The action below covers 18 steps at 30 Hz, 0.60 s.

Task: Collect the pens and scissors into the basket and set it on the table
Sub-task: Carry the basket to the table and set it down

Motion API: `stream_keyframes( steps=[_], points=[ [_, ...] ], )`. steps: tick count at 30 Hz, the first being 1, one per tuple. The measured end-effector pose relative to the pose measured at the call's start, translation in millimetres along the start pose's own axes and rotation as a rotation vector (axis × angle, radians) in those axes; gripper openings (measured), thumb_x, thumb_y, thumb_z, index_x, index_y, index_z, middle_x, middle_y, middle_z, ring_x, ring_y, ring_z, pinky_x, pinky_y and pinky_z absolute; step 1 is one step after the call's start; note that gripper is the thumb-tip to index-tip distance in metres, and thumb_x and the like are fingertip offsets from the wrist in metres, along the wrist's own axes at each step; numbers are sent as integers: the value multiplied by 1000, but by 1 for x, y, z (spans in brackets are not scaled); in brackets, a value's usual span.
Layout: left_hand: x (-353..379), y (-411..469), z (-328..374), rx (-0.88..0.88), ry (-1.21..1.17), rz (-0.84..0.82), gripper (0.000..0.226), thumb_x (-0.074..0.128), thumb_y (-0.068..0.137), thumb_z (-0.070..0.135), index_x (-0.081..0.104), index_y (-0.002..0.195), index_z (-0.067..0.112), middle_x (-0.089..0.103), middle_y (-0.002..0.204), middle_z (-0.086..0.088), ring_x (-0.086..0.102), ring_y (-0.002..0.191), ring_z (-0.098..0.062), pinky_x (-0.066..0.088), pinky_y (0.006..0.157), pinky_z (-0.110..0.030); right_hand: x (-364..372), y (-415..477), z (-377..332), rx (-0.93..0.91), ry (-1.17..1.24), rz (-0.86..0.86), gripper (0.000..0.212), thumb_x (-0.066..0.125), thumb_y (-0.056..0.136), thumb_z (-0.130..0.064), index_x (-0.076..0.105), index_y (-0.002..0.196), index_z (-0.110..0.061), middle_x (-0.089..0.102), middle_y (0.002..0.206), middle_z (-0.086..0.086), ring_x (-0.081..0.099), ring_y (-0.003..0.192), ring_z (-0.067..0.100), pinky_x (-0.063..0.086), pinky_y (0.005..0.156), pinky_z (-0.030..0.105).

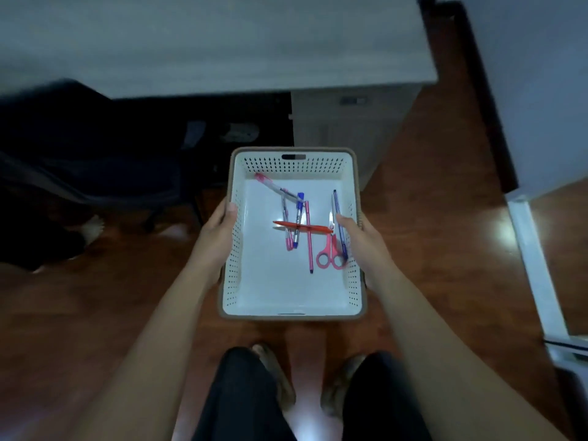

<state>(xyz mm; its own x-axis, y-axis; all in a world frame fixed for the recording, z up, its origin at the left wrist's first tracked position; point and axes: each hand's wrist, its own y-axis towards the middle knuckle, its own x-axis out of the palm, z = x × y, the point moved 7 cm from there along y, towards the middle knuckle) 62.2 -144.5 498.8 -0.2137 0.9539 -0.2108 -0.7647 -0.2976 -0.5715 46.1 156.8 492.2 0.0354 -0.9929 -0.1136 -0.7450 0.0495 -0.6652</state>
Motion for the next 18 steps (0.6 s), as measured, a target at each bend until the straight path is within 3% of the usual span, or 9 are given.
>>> stream_keyframes(
  steps=[3,5,7,10,12,16,18],
  points=[
    [-34,-79,61,0,-18,-8,40,46,114,50,59,151,48,85,117,11,83,104,-14,66,76,-32,-3,-87,-59,0,-57,-19,43,56,109,-50,56,151,-43,84,93,-14,83,78,7,57,57,20],
    [-53,-125,91,-8,-31,-2,41,47,113,51,58,153,48,84,121,7,84,102,-14,66,74,-32,-4,-138,-87,-7,-84,-22,42,56,109,-50,56,150,-43,84,99,-13,82,76,2,55,50,15],
    [-70,-162,112,-11,-42,-20,42,46,113,51,57,154,48,84,122,5,84,99,-13,66,71,-31,-1,-180,-105,-11,-92,-35,42,56,109,-49,57,150,-41,83,112,-9,83,81,5,56,55,17],
    [-87,-201,131,-1,-75,-35,41,48,113,49,59,153,46,84,123,2,84,101,-16,66,74,-34,-1,-226,-122,-44,-108,-18,44,57,108,-48,57,151,-41,78,127,-7,76,96,10,55,75,30],
    [-95,-218,138,7,-103,-47,40,49,114,47,59,153,45,82,127,2,83,105,-16,67,76,-32,-1,-245,-127,-46,-134,3,46,59,106,-50,57,152,-42,76,124,-10,73,101,10,54,84,37],
    [-103,-237,144,4,-170,-64,41,50,114,43,58,155,45,83,126,3,83,105,-18,68,82,-38,2,-269,-139,-52,-149,6,37,58,108,-48,56,145,-44,76,102,-17,75,92,10,53,71,32],
    [-108,-240,146,8,-192,-71,42,50,115,42,56,156,44,83,125,3,83,104,-18,67,82,-38,7,-275,-143,-58,-161,12,42,58,108,-48,55,150,-41,75,101,-16,75,93,10,53,72,34]
  ],
)
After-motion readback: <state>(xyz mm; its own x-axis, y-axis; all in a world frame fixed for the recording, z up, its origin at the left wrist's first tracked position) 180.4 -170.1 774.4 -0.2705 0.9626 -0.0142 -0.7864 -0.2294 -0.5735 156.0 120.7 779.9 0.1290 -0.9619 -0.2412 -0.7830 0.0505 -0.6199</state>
